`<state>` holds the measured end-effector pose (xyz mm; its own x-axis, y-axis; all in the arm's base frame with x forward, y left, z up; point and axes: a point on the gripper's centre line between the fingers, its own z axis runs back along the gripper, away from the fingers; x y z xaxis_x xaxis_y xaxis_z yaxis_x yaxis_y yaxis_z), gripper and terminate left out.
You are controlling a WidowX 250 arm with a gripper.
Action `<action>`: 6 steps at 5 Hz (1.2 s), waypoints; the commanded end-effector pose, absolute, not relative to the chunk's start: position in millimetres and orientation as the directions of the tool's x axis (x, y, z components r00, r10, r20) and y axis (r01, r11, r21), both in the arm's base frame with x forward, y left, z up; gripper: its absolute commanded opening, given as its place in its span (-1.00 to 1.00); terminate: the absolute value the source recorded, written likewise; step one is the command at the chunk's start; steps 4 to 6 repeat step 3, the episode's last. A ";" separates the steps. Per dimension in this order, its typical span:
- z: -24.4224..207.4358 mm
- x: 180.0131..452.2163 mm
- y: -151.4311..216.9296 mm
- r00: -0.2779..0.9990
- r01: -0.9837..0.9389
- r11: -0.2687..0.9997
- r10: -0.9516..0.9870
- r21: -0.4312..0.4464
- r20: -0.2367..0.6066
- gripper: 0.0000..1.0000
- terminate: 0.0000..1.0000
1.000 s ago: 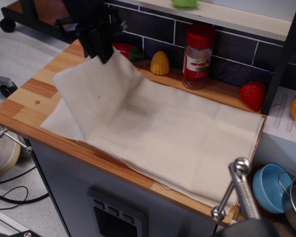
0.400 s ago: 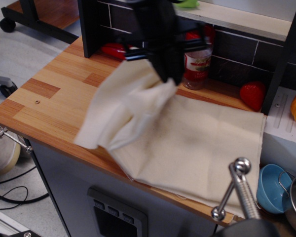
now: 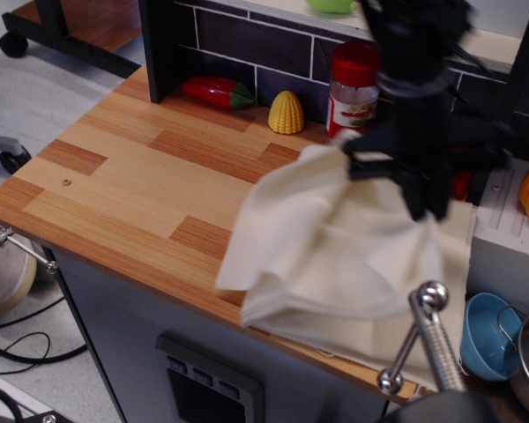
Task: Fold cloth in half
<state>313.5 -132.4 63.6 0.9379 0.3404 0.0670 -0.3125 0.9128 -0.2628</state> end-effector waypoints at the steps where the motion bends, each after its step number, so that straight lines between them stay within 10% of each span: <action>1: 42.7 342.1 -149.9 0.911 -0.372 0.905 0.398 -0.209 0.103 1.00 -1.00; 2: 42.7 342.1 -149.9 0.911 -0.372 0.905 0.398 -0.209 0.103 1.00 -1.00; 3: 42.7 342.1 -149.9 0.911 -0.372 0.905 0.398 -0.209 0.103 1.00 1.00; 6: 42.7 342.1 -149.9 0.911 -0.372 0.905 0.398 -0.209 0.103 1.00 1.00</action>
